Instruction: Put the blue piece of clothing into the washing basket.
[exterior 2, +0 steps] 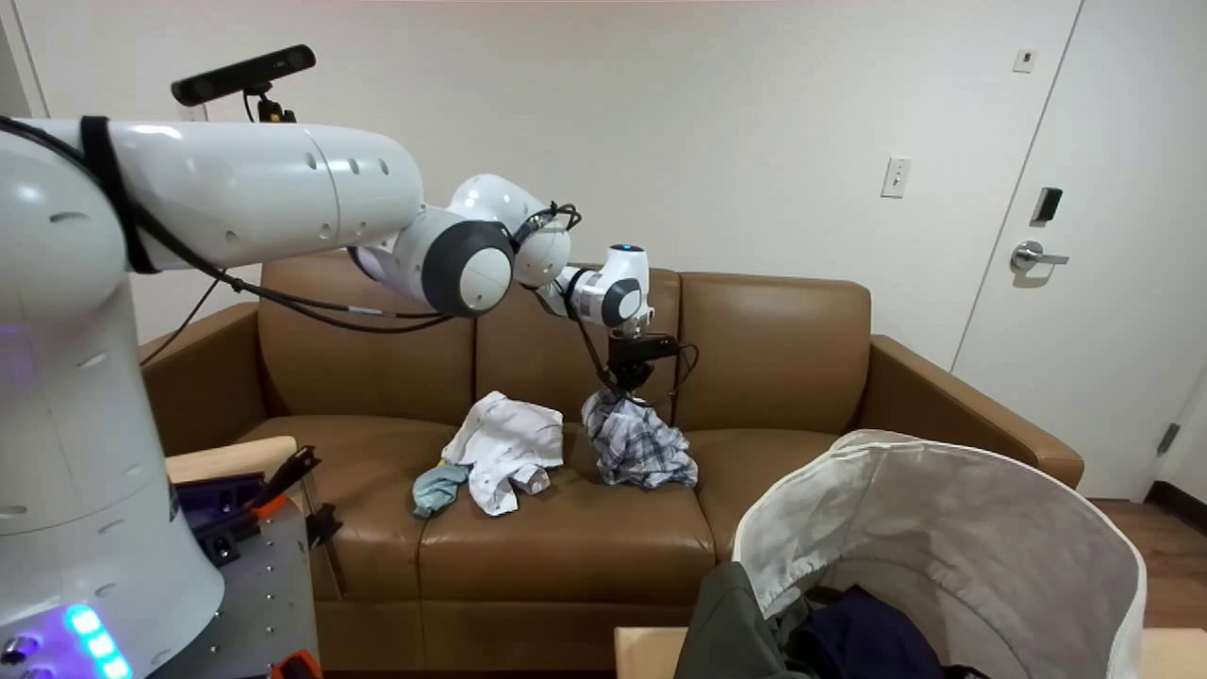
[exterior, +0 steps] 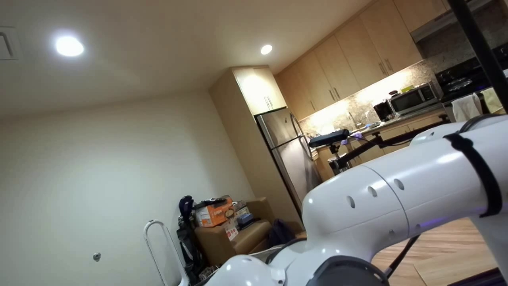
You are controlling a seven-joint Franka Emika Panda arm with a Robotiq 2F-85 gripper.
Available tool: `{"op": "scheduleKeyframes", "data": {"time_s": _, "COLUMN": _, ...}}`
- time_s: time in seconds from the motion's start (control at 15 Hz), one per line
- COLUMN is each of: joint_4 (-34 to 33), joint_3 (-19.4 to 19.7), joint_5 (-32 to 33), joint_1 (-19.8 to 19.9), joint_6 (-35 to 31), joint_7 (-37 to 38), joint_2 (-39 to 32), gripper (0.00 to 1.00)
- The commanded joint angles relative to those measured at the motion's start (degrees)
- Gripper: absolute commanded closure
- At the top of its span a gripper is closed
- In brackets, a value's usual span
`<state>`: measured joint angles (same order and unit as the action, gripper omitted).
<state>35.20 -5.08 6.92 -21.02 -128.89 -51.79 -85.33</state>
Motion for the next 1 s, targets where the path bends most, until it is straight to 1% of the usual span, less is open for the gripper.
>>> {"op": "scheduleKeyframes", "data": {"time_s": 0.0, "joint_4": 4.1, "joint_3": -3.2, "joint_5": -2.4, "joint_1": 1.1, "joint_6": -0.7, "joint_7": 2.2, "joint_2": -0.1, "gripper": 0.95}}
{"op": "scheduleKeyframes", "data": {"time_s": 0.13, "joint_4": 5.6, "joint_3": -4.5, "joint_5": -3.2, "joint_1": 1.3, "joint_6": -0.9, "joint_7": 2.4, "joint_2": -0.2, "gripper": 0.94}}
{"op": "scheduleKeyframes", "data": {"time_s": 0.2, "joint_4": 6.2, "joint_3": -4.4, "joint_5": -3.3, "joint_1": 1.3, "joint_6": -0.9, "joint_7": 3.2, "joint_2": -0.2, "gripper": 0.7}}
{"op": "scheduleKeyframes", "data": {"time_s": 0.27, "joint_4": 6.7, "joint_3": -4.8, "joint_5": -3.5, "joint_1": 1.5, "joint_6": -1.5, "joint_7": 3.3, "joint_2": -0.2, "gripper": 0.67}}
{"op": "scheduleKeyframes", "data": {"time_s": 0.53, "joint_4": 9.7, "joint_3": -3.2, "joint_5": -2.5, "joint_1": 1.7, "joint_6": -6.9, "joint_7": 6.1, "joint_2": 1.7, "gripper": 0.42}}
{"op": "scheduleKeyframes", "data": {"time_s": 0.67, "joint_4": 10.5, "joint_3": -1.0, "joint_5": -1.5, "joint_1": 1.7, "joint_6": -10.0, "joint_7": 7.9, "joint_2": 3.3, "gripper": 0.29}}
{"op": "scheduleKeyframes", "data": {"time_s": 0.8, "joint_4": 11.1, "joint_3": 2.0, "joint_5": -0.5, "joint_1": 1.4, "joint_6": -12.3, "joint_7": 9.7, "joint_2": 5.5, "gripper": 0.16}}
{"op": "scheduleKeyframes", "data": {"time_s": 0.87, "joint_4": 11.3, "joint_3": 3.6, "joint_5": -0.2, "joint_1": 1.2, "joint_6": -12.5, "joint_7": 10.7, "joint_2": 6.7, "gripper": 0.1}}
{"op": "scheduleKeyframes", "data": {"time_s": 0.93, "joint_4": 11.8, "joint_3": 4.1, "joint_5": -0.7, "joint_1": 1.4, "joint_6": -12.2, "joint_7": 10.8, "joint_2": 8.2, "gripper": 0.03}}
